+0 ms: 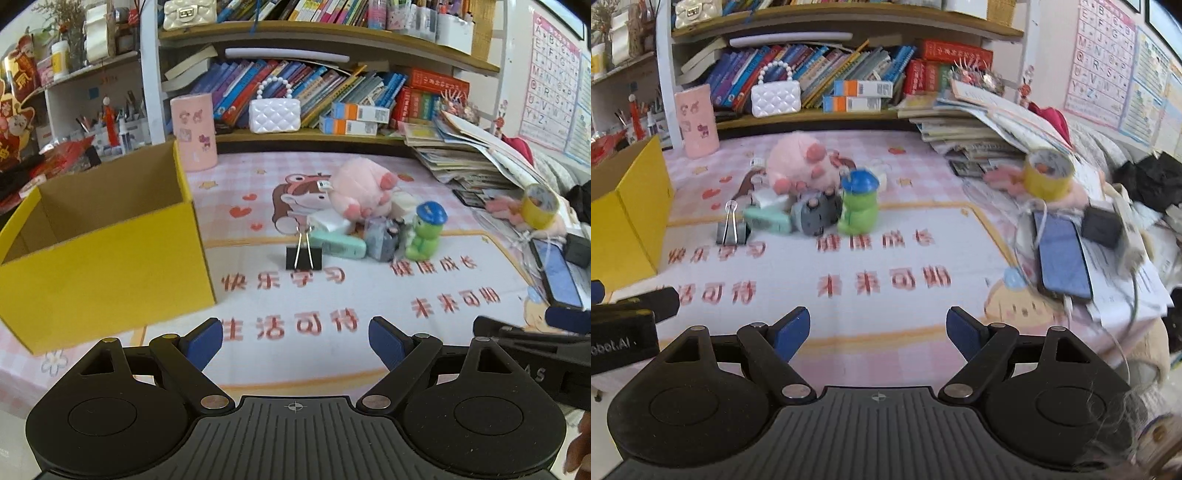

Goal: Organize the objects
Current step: 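Withdraw both tools from the box back toward the toys, then grasp the black binder clip with the left tool while the right tool grasps the green figure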

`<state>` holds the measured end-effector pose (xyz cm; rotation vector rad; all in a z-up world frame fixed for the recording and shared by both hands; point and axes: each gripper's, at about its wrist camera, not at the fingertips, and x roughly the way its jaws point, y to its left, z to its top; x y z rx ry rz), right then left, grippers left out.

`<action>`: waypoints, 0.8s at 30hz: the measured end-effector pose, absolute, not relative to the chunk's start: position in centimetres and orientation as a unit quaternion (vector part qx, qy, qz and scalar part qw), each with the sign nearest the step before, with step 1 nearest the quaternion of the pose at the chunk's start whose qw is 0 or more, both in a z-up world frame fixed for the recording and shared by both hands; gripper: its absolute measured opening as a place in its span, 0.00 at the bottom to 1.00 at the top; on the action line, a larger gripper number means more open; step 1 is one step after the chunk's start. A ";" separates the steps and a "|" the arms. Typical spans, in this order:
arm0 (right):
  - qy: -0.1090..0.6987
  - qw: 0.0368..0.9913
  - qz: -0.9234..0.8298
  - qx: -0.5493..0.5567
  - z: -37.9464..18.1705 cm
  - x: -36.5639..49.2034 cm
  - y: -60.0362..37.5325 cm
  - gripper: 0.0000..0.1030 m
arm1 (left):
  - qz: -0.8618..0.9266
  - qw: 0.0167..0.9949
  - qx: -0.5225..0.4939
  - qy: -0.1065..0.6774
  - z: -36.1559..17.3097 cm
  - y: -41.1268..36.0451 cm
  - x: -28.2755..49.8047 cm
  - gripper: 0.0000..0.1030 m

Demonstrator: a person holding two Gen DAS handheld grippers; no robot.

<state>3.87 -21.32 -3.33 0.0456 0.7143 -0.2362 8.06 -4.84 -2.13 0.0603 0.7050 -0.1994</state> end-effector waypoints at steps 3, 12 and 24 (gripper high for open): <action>0.346 0.932 -0.103 0.023 -3.2 5.8 -22.4 0.78 | -0.093 0.935 0.025 0.342 -2.2 -5.6 9.6 0.86; 0.356 0.931 -0.070 0.030 -4.0 12.2 -25.7 0.71 | -0.050 0.932 0.027 0.358 -3.3 -8.1 15.3 0.80; 0.369 0.929 -0.010 0.039 -5.8 18.6 -27.6 0.71 | -0.032 0.913 0.021 0.406 -6.3 -9.6 21.2 0.64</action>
